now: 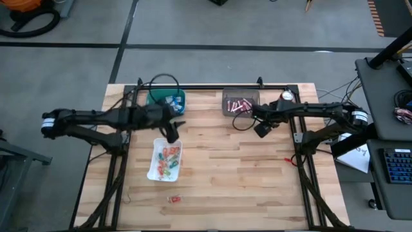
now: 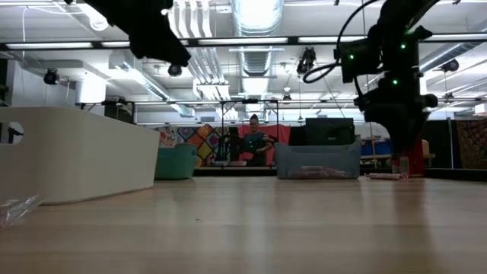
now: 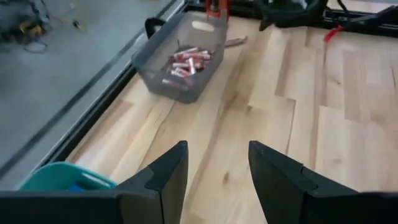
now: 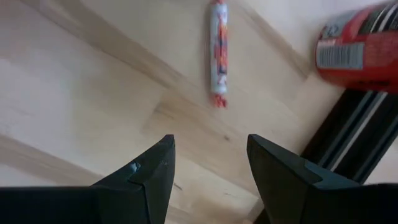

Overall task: Sort candy
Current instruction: Put the transparent candy rolls into the black bin

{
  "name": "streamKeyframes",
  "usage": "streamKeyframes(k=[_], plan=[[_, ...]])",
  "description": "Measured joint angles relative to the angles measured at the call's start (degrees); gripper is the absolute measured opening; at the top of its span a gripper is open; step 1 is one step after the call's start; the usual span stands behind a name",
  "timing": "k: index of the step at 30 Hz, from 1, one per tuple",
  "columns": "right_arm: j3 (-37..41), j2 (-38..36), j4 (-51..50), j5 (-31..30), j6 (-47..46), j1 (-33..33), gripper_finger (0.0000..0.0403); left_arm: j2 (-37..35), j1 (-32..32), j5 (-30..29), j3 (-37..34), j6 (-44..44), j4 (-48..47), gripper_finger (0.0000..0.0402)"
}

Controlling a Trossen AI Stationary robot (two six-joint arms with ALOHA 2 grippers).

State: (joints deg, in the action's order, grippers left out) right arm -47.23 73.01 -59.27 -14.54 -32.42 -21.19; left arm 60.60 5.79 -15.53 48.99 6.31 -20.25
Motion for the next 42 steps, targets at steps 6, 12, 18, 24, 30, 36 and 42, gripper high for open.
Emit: streamKeyframes(k=[6,12,18,24,30,36,42], plan=[[2.57,0.24,4.72,-0.79,1.52,-0.44,0.0194,0.11,-9.23,-9.16,0.02,0.62,2.86,0.0152],[2.90,0.24,11.42,-1.06,6.30,-3.50,0.0194,0.09,-13.93,-10.95,0.02,0.21,6.45,0.0152],[3.52,0.24,13.11,-1.10,8.65,-6.26,0.0194,0.13,-15.19,-10.98,0.02,0.23,6.48,0.0152],[6.47,0.28,16.90,-1.02,9.12,-7.00,0.0194,0.15,-15.25,-10.98,-0.07,0.26,7.39,0.0152],[9.98,0.28,21.15,-2.01,9.51,-7.00,0.0194,0.17,-15.24,-10.99,-0.11,-0.21,7.65,0.0152],[13.30,0.28,26.83,-3.51,9.82,-7.00,0.0194,0.17,-15.23,-10.99,-0.13,-0.21,7.67,0.0152],[16.03,0.27,29.92,-3.47,10.54,-6.97,0.0193,0.17,-15.23,-10.97,-0.15,-0.21,7.82,0.0152]])
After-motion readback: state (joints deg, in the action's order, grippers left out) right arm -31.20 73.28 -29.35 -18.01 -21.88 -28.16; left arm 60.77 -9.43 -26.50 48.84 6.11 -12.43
